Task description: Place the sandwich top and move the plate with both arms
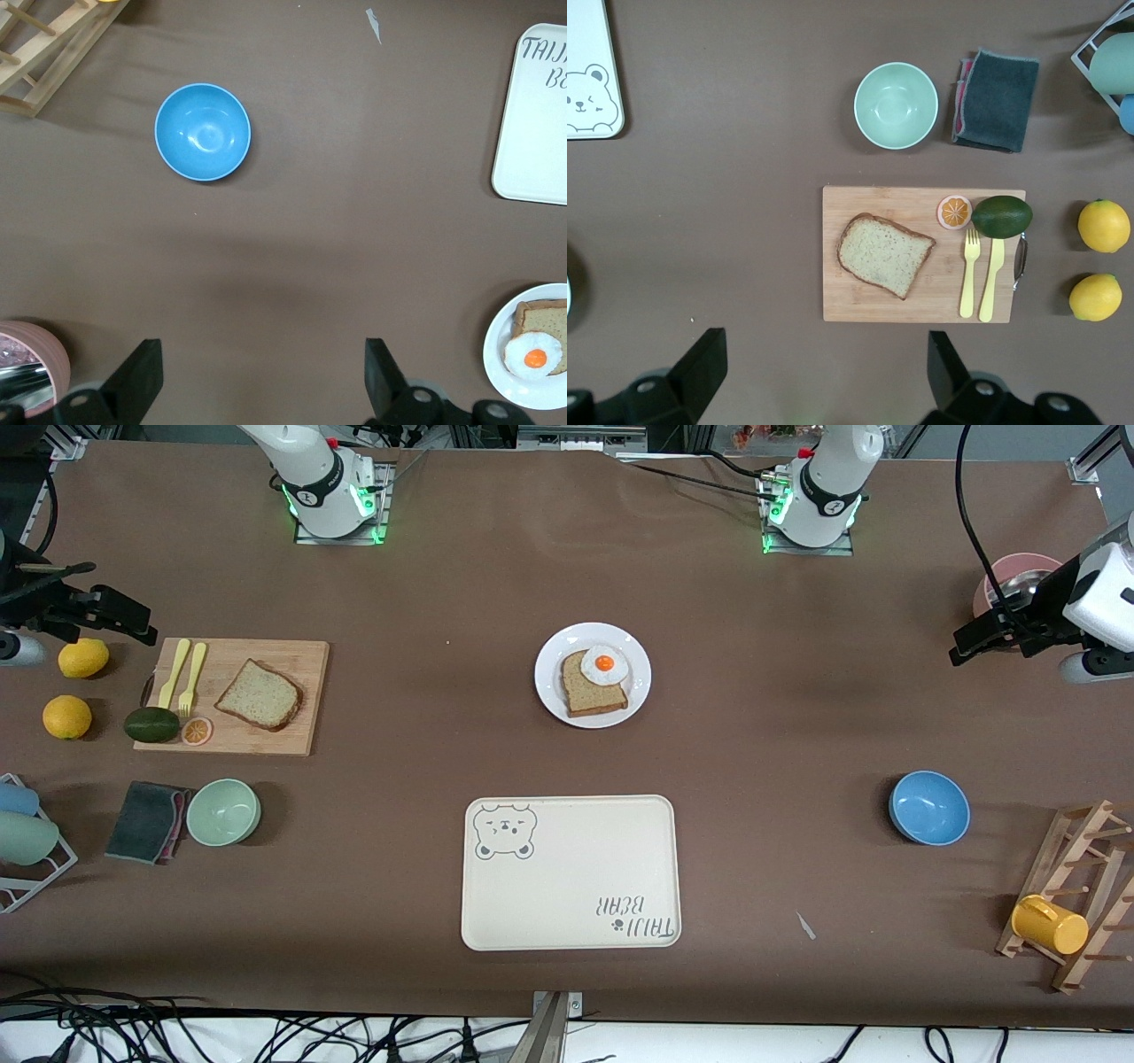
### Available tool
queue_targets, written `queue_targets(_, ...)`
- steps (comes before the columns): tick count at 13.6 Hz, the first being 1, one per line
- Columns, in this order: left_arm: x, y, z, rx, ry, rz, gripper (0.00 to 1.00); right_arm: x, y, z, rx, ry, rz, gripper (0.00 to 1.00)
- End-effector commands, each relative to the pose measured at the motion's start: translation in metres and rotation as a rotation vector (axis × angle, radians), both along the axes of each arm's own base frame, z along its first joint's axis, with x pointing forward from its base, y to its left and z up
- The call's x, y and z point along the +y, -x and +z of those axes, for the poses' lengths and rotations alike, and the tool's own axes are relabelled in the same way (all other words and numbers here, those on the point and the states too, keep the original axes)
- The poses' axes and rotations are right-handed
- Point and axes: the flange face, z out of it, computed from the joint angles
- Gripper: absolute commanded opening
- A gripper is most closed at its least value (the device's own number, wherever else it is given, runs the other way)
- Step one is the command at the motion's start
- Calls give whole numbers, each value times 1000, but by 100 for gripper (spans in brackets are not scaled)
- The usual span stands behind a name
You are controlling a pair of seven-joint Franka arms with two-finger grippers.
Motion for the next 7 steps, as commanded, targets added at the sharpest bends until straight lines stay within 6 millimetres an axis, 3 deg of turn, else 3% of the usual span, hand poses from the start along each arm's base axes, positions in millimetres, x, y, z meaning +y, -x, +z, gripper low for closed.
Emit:
queue_targets(1, 0, -3, 6, -5, -8, -17, 100, 0, 2, 8, -1, 0, -7, 100)
queue_targets(7, -1, -3, 6, -7, -8, -18, 100, 0, 1, 8, -9, -2, 3, 100)
